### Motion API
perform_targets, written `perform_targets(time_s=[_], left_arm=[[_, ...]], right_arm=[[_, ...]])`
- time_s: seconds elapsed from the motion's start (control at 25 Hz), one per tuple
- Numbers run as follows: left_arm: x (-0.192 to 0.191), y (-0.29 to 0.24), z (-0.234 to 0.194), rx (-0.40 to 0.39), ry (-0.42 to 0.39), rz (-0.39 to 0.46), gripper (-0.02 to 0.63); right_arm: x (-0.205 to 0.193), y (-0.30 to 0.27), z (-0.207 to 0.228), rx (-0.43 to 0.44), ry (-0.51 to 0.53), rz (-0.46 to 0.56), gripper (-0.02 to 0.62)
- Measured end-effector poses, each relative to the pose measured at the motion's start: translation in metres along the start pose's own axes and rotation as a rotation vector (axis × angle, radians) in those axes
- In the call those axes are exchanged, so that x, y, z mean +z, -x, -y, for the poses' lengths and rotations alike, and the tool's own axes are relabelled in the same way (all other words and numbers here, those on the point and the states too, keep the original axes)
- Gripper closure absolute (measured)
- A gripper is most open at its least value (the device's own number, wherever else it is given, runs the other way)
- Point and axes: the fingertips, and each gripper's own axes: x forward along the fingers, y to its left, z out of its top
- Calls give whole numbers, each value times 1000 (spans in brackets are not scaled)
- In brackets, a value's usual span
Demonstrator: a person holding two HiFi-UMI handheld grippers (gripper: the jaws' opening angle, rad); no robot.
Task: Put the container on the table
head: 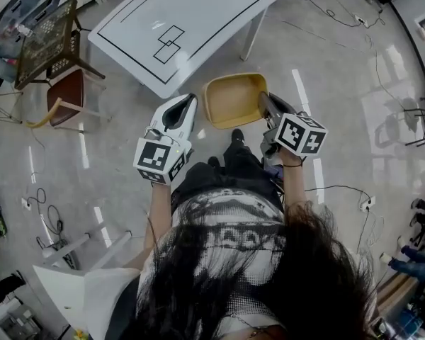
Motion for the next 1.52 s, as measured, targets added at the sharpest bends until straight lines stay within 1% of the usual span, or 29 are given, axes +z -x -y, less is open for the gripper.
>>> perform_targets(time_s=[0.2,0.44,0.68,0.88,1.08,1.28,1.52], left_arm=[[-6,-24,-11,13,6,-5,606],[1,-70,-39,57,3,-14,606],[17,-155,-63,108,10,-10,606],[37,-228,-70,142,7,3,606],[40,-280,-73,178,5,-13,606],[44,-308,-77,225,-3,-28,606],[38,-317,-87,279,1,-79,606]], right_arm=[[8,-23,17,7,0,-19,578],[44,-70,42,47,5,-35,578],[97,-120,98,68,26,-79,578],[149,-157,145,96,38,-102,578],[181,-188,185,127,45,-124,578],[199,-214,206,172,49,-151,578],[202,-245,216,205,36,-191,578]])
